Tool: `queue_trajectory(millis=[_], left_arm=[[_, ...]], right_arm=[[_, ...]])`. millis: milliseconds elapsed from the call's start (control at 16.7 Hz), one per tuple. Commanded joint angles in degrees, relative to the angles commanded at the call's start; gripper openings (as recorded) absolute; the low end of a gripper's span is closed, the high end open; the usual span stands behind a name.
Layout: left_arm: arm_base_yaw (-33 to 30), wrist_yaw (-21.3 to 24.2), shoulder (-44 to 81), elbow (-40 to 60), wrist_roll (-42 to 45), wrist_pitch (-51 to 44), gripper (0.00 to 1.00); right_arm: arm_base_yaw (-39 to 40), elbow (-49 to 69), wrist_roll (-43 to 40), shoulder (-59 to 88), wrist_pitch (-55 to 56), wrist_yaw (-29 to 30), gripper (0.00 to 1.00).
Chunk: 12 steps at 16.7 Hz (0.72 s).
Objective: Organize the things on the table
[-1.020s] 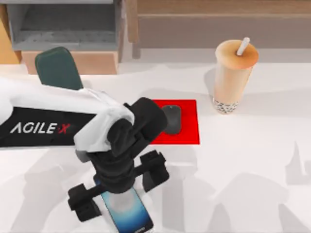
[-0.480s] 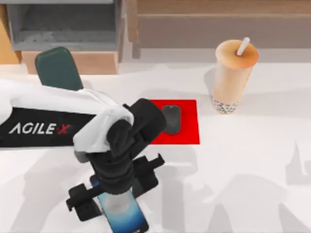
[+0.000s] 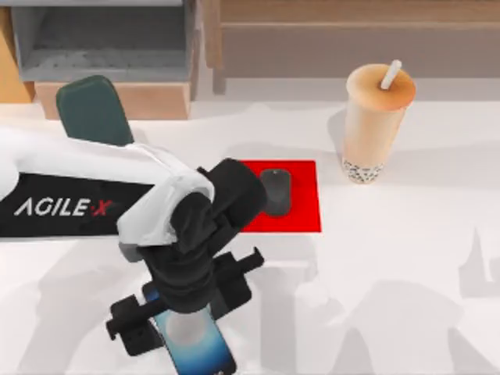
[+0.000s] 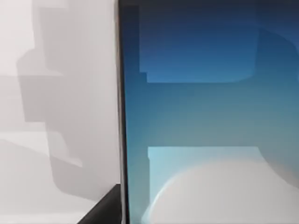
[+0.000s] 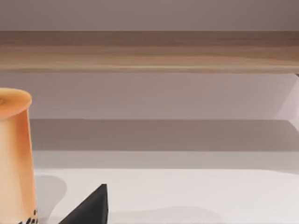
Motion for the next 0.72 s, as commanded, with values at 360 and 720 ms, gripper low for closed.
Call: queue_trajectory(millis=[360,720], left_arm=[[0.2,-0.2,-2.47,1.0,0.85,-3.03,0.0],[0.15,-0.21,-5.43,3.91,0.77,-9.17,0.0]], right_arm=[[0.0,0.0,0.0,0.0,0.0,0.0,1.0],[0.0,0.0,0.0,0.0,0.0,0.0,1.0]])
